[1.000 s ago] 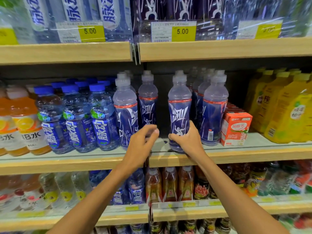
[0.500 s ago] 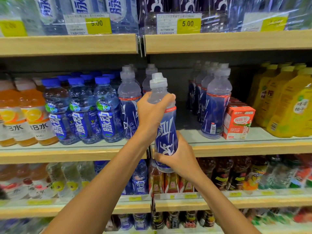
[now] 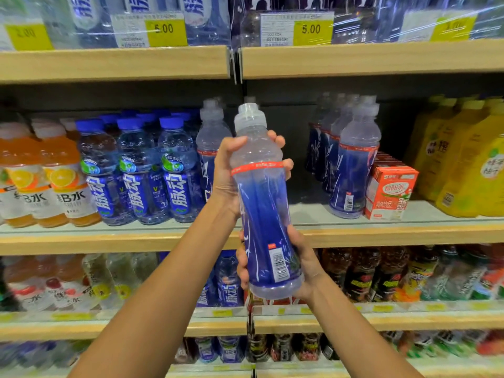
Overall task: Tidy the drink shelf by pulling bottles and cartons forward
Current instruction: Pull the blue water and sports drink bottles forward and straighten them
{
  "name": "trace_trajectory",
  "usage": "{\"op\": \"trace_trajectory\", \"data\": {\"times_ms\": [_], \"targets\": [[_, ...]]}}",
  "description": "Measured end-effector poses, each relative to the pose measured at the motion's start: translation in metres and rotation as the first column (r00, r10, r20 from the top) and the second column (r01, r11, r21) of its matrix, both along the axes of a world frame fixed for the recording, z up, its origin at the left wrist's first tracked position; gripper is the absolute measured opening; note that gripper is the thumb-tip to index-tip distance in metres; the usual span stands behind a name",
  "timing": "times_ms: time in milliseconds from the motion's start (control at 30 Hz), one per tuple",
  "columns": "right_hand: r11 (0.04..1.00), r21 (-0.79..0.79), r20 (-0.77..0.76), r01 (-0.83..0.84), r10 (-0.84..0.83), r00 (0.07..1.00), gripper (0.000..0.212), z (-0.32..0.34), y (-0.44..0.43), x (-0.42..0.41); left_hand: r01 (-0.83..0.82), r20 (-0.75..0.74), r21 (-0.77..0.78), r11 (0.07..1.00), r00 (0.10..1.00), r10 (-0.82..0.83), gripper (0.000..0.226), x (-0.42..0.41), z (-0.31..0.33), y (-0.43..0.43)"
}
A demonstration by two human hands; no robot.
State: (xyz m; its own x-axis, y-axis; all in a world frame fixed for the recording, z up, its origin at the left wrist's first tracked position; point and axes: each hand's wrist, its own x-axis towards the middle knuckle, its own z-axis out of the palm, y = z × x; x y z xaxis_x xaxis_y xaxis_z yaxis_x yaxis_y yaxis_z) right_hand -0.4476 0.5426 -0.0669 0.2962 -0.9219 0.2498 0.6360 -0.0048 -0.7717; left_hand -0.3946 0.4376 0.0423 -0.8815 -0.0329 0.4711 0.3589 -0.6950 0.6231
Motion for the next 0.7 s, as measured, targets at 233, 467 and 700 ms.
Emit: {"op": "trace_trajectory", "data": {"times_ms": [233,467,700], "targets": [[0.856,0.014,-0.274,0.516,-0.493,0.826,0.068,0.003,0.012,-0.006,-0.292,0.188,-0.306,0.906,0.915,0.358,0.054,0.009,-0.004,-0.012],[0.322,-0.329,-0.428,0.888,-0.889,0.164,0.049,0.002,0.007,-0.008,-0.742,-0.071,-0.630,0.231,0.351,0.934,0.026,0.008,-0.009,-0.002],[0.085,-0.517,-0.560,0.852,-0.786,-0.261,0.066,-0.011,-0.003,0.007,-0.787,-0.144,-0.617,0.030,0.150,0.978,0.046,-0.015,-0.019,0.021]]}}
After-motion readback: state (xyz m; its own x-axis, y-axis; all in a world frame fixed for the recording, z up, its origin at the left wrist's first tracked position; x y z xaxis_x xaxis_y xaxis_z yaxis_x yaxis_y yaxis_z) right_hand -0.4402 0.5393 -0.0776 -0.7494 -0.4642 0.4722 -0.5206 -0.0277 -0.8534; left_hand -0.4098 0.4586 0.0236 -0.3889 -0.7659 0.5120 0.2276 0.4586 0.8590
